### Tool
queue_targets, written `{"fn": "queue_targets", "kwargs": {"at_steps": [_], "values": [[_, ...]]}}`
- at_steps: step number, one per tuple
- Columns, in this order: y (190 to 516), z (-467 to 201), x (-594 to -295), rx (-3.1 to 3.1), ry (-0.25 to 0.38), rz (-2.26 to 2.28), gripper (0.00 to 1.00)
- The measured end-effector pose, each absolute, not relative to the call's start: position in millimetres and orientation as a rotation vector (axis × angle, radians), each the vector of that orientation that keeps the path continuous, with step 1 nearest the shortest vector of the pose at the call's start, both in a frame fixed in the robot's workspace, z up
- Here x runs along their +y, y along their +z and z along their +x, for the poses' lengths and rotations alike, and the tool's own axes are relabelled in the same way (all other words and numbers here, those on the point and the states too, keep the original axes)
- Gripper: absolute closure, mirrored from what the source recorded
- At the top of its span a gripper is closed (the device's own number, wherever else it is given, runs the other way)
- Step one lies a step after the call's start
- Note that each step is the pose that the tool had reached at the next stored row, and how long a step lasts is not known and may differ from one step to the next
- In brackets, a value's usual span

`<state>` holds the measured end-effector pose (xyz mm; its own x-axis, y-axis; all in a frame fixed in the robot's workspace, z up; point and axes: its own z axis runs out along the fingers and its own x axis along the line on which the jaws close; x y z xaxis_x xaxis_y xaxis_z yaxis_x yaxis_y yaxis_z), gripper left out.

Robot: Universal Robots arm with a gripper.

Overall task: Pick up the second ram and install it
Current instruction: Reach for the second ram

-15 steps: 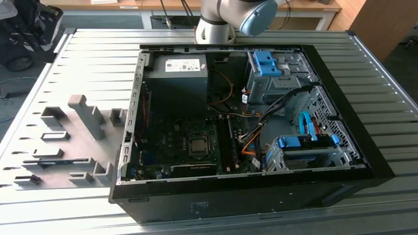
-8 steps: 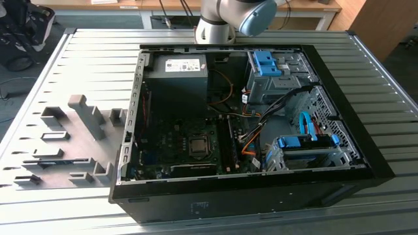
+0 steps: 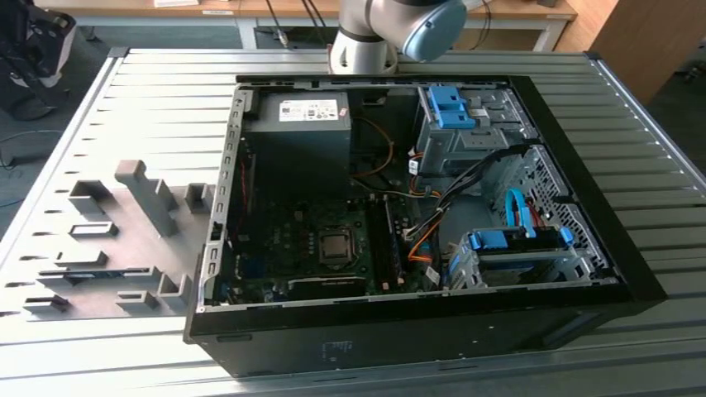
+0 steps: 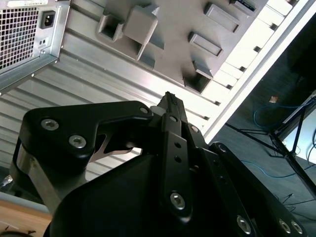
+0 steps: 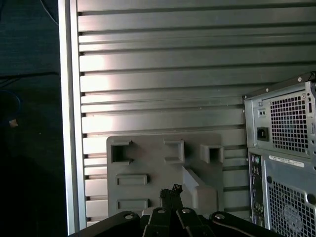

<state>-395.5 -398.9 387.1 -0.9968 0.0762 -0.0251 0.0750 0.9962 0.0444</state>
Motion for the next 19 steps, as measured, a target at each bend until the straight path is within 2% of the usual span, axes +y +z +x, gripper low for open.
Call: {"fn": "queue_targets", "kwargs": {"at_steps": [19], "values": [[384.5,-432.1,-398.9,3.112,0.068,0.118,0.89]]}}
